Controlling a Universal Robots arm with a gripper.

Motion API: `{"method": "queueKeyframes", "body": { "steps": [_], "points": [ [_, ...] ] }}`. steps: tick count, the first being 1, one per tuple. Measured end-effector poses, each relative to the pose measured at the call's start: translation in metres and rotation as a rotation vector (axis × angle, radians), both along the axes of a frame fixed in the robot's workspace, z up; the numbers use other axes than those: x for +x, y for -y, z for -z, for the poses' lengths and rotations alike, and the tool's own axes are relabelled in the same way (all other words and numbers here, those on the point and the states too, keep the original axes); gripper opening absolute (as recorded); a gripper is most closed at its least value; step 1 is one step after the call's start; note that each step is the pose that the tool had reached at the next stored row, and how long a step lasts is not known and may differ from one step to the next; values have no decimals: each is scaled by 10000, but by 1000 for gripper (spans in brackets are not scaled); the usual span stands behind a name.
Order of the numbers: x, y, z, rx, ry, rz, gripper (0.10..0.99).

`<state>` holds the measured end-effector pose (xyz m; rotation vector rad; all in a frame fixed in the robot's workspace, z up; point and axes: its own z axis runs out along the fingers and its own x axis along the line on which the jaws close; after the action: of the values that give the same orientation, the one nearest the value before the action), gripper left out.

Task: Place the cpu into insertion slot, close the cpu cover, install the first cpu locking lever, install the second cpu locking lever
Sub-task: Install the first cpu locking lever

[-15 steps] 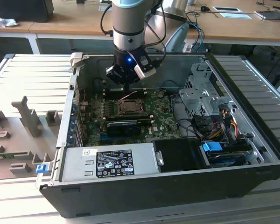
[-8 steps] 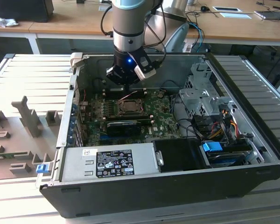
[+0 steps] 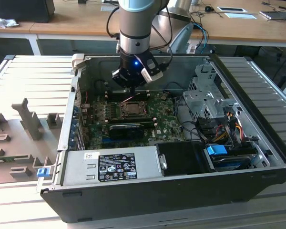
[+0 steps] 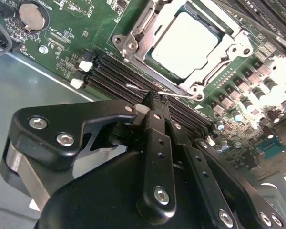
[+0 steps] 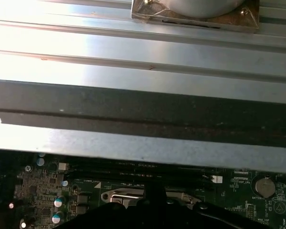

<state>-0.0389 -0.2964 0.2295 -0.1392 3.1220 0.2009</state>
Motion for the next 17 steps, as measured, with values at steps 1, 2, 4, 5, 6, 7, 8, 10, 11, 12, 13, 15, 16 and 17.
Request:
{"method": "queueKeyframes", "body": {
  "steps": [1, 2, 4, 5, 6, 7, 8, 10, 11, 12, 13, 15, 16, 17],
  "points": [
    [3, -5, 3, 1, 1, 0, 106],
    [7, -12, 7, 0, 1, -1, 106],
    [14, -16, 16, 3, 2, -1, 106],
    [25, -17, 24, 1, 0, -1, 106],
    [37, -17, 30, 1, 0, -1, 106],
    [48, -17, 36, 2, 1, -1, 106],
    [62, -18, 45, 1, 1, -2, 106],
    [79, -23, 59, 0, 0, -2, 106],
    [92, -27, 71, 1, 1, -1, 106],
    [101, -29, 80, 2, 1, 0, 106],
    [109, -30, 87, 2, 1, -1, 106],
    [121, -30, 106, 2, 1, -13, 106],
    [124, -30, 113, 2, 1, -21, 106],
    [126, -30, 121, 1, 0, -30, 106]
  ]
}}
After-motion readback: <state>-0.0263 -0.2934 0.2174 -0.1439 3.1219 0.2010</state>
